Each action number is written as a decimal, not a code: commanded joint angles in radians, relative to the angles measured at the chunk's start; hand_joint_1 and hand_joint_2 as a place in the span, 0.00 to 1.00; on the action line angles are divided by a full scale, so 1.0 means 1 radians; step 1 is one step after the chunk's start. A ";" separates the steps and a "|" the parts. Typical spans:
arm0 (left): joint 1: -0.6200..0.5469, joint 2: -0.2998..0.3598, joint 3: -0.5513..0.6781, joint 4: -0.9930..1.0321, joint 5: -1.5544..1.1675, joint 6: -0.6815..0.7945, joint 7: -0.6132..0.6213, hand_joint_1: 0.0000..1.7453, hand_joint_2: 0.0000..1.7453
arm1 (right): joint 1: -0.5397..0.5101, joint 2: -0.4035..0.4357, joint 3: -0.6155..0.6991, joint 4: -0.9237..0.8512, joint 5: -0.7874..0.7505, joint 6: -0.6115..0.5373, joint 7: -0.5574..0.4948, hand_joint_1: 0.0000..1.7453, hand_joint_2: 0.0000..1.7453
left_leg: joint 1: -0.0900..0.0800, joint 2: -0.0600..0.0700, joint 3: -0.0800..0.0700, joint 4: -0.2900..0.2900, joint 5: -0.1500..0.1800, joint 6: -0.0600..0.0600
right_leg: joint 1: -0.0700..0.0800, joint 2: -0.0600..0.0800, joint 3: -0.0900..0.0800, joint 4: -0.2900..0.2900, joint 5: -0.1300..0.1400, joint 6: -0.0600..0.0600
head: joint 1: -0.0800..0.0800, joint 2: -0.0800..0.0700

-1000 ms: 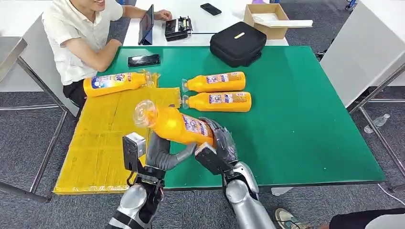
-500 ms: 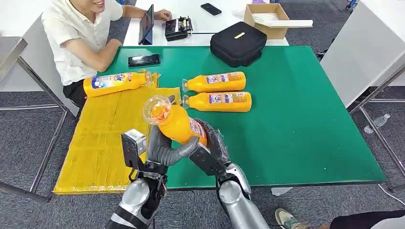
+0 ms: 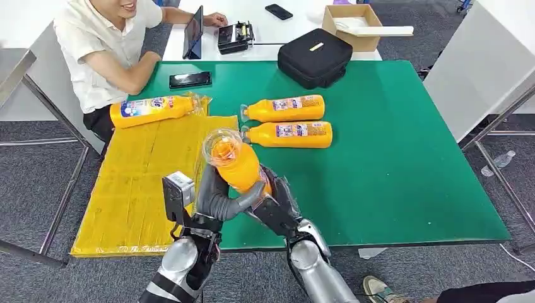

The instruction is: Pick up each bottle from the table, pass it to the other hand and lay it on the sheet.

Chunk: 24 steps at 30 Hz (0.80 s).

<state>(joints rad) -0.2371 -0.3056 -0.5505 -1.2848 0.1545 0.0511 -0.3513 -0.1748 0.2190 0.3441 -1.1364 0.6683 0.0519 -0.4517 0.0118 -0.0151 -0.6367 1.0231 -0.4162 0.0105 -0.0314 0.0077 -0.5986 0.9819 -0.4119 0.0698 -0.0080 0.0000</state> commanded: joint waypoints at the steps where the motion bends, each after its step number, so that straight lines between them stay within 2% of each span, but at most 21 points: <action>1: -0.044 -0.044 -0.071 0.067 0.031 -0.054 -0.002 1.00 1.00 | -0.045 -0.033 0.080 0.112 -0.003 0.013 -0.002 1.00 1.00 | 0.001 -0.001 0.003 0.000 -0.001 0.000 | 0.002 -0.002 0.004 -0.001 -0.001 -0.003 | 0.000 0.000; 6: -0.062 -0.044 -0.099 0.087 -0.018 -0.038 -0.003 1.00 1.00 | -0.068 -0.037 0.095 0.082 -0.042 0.024 -0.016 1.00 1.00 | 0.001 -0.001 0.004 0.001 -0.002 0.001 | 0.002 -0.003 0.006 -0.001 -0.002 -0.004 | 0.000 0.000; 8: -0.058 -0.044 -0.094 0.085 -0.024 -0.037 -0.002 1.00 1.00 | -0.076 -0.037 0.106 0.069 -0.014 0.001 0.012 1.00 1.00 | 0.001 -0.001 0.002 0.001 -0.001 0.000 | 0.001 -0.002 0.003 0.000 -0.001 -0.003 | 0.000 0.000; 9: -0.051 -0.044 -0.093 0.075 -0.061 -0.028 -0.011 1.00 1.00 | -0.068 -0.023 0.079 0.067 -0.049 0.009 0.023 0.84 1.00 | 0.001 0.000 0.001 0.001 0.000 0.000 | 0.001 -0.001 0.001 0.000 -0.001 -0.002 | 0.000 0.000; 10: -0.041 -0.044 -0.088 0.061 -0.064 -0.027 -0.009 1.00 1.00 | -0.063 -0.021 0.071 0.064 -0.055 0.008 0.029 0.23 1.00 | 0.001 0.000 0.003 0.001 -0.002 0.000 | 0.002 -0.002 0.004 0.000 -0.002 -0.004 | 0.000 0.000; 11: -0.021 -0.044 -0.079 0.034 -0.048 -0.054 0.015 1.00 1.00 | -0.058 -0.017 0.051 0.077 -0.057 0.010 0.061 0.00 1.00 | 0.001 0.000 0.002 0.001 -0.001 0.000 | 0.001 -0.001 0.003 0.000 -0.001 -0.003 | 0.000 0.000; 13: 0.009 -0.044 -0.066 -0.009 -0.076 -0.067 0.008 1.00 1.00 | -0.050 -0.018 0.003 0.130 -0.029 -0.046 0.070 0.00 1.00 | 0.001 0.001 0.002 0.000 -0.001 0.000 | 0.001 -0.001 0.003 -0.001 -0.001 -0.003 | 0.000 0.000; 16: 0.039 -0.044 -0.020 -0.072 -0.191 -0.028 0.005 1.00 1.00 | 0.018 -0.028 -0.106 0.117 -0.045 -0.062 0.045 0.00 1.00 | 0.001 -0.002 0.003 -0.001 -0.001 0.000 | 0.001 -0.003 0.004 -0.002 -0.001 -0.002 | 0.001 0.000; 20: 0.025 -0.043 0.053 -0.124 -0.530 0.164 0.008 1.00 1.00 | 0.064 -0.022 -0.243 0.020 -0.036 -0.066 0.038 0.00 1.00 | 0.000 -0.003 0.003 -0.001 -0.001 0.000 | 0.001 -0.004 0.005 -0.001 -0.002 -0.002 | 0.000 0.000; 21: 0.015 -0.038 0.078 -0.146 -0.700 0.238 0.018 1.00 1.00 | 0.068 -0.017 -0.281 -0.009 -0.015 -0.071 0.041 0.00 1.00 | 0.001 -0.003 0.008 -0.001 -0.004 0.001 | 0.002 -0.005 0.011 -0.002 -0.005 -0.005 | 0.000 0.000; 22: 0.009 -0.037 0.097 -0.161 -0.798 0.263 0.045 1.00 1.00 | 0.064 -0.016 -0.304 -0.026 0.008 -0.088 0.040 0.00 1.00 | 0.000 -0.003 0.002 0.000 -0.001 0.000 | 0.001 -0.004 0.004 0.000 -0.002 -0.003 | 0.000 0.000; 23: 0.011 -0.043 0.118 -0.180 -0.811 0.241 0.053 1.00 1.00 | 0.058 -0.013 -0.321 -0.033 0.018 -0.080 0.041 0.00 1.00 | 0.000 -0.003 0.003 0.000 -0.002 0.001 | 0.001 -0.004 0.005 0.000 -0.003 -0.003 | 0.001 0.000; 24: 0.010 -0.041 0.127 -0.185 -0.859 0.237 0.066 1.00 1.00 | 0.055 -0.022 -0.318 -0.043 0.091 -0.136 0.044 0.00 1.00 | 0.000 -0.001 0.001 0.001 -0.002 0.000 | 0.001 -0.002 0.002 0.001 -0.002 -0.003 | 0.000 0.000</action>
<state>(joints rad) -0.2375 -0.3059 -0.5460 -1.3744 -0.3861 0.2072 -0.3407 -0.1176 0.2087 0.2153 -1.1173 0.6389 -0.0202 -0.4105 0.0116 -0.0181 -0.6385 1.0231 -0.4163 0.0105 -0.0316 0.0060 -0.5986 0.9820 -0.4121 0.0699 -0.0080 0.0000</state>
